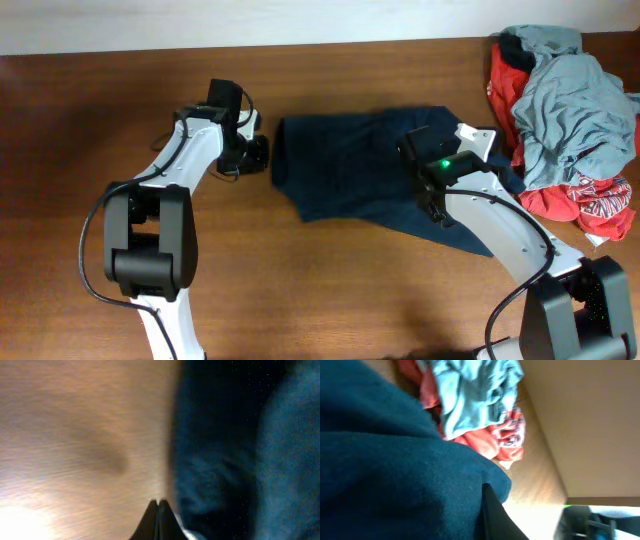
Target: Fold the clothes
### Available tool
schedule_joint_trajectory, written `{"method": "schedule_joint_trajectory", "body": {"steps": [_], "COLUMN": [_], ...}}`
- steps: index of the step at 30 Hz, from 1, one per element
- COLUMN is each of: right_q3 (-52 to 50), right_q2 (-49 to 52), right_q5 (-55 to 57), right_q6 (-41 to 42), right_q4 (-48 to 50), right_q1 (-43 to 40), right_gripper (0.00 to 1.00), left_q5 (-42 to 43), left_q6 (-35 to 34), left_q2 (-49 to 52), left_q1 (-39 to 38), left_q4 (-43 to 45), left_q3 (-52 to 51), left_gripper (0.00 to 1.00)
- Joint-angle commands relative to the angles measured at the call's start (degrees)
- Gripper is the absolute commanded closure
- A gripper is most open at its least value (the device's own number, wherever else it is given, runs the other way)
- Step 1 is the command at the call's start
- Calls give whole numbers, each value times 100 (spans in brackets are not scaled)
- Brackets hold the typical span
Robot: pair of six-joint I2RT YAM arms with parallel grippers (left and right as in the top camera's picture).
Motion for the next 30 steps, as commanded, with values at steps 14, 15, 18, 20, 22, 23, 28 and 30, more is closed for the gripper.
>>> {"method": "schedule_joint_trajectory", "body": {"steps": [14,15,18,20,22,23,28,30], "right_q3": [-31,-31,-31,-31,-31,-31,-31,-31], "right_q2": [-44,-44,-44,-44,-44,-44,-44,-44], "right_q5": [-1016,-1016,-1021,-1130,-1263,-1346,-1777,-1871], "right_q6": [-428,-428,-431,-566,-579,-579,-800,-837], "right_q4": [413,417,457,505,520,522,544,544], "right_q1": [-44,-42,-44,-50,-109,-153,-505,-629], "right_gripper": [96,96,96,96,96,96,96,96], "left_q5": [1578,1547,1539,1338,706,407,94,181], "left_q6": [1386,1373,1353,1283,994,852,363,291], "left_q2": [-437,-437,-435,-435,-435,-435,-435,-435], "left_q1": [-424,-507,-728,-876,-979,-1003,-929,-914], "left_q4": [-1010,-1005,-1019,-1106,-1263,-1351,-1746,-1893], "left_q3": [234,203,166,166,164,164,164,164], "left_gripper": [99,99,98,98,95,93,63,50]}}
